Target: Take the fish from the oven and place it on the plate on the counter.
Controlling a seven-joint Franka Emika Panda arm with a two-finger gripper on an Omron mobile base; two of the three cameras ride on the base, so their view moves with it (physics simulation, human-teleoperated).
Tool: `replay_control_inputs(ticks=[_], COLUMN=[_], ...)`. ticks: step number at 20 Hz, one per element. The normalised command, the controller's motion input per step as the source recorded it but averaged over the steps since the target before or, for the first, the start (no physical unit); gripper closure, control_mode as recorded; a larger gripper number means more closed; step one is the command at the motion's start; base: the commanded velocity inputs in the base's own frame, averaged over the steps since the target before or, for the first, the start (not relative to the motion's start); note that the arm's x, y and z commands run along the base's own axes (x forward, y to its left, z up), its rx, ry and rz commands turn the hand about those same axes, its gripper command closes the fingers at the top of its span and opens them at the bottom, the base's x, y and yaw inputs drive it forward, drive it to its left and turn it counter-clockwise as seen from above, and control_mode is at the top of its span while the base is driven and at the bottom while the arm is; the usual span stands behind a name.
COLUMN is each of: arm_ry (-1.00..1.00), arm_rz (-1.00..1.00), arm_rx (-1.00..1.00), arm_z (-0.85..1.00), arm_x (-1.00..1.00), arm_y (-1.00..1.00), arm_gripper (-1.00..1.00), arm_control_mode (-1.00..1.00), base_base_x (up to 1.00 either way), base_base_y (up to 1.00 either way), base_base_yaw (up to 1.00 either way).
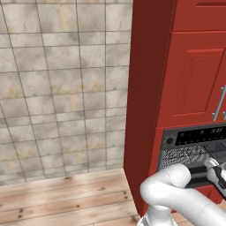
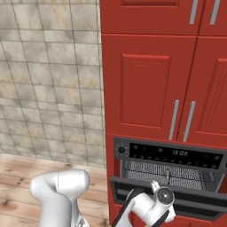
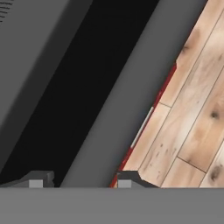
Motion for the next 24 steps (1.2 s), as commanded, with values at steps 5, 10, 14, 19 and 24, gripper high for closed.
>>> replay_control_inputs(ticks=[5, 10, 14, 19, 24], arm_ry=[0.02, 0.0, 0.0, 0.06, 0.2], arm_rz=[0.23, 0.19, 0.2, 0.17, 0.11], arm_rx=[-0.1, -0.02, -0.03, -0.05, -0.08], arm_z=[-0.6, -0.01, 0.0, 0.28, 0.89], arm_x=[-1.0, -1.0, -1.0, -1.0, -1.0], arm_y=[-0.79, -0.75, -0.77, -0.58, -0.26], arm_gripper=[1.0, 1.0, 1.0, 1.0, 1.0], arm_control_mode=[-1.0, -1.0, -1.0, -1.0, -1.0], base_base_x=[0.0, 0.0, 0.0, 0.0, 0.0], base_base_y=[0.0, 0.0, 0.0, 0.0, 0.0], base_base_yaw=[0.0, 0.0, 0.0, 0.0, 0.0])
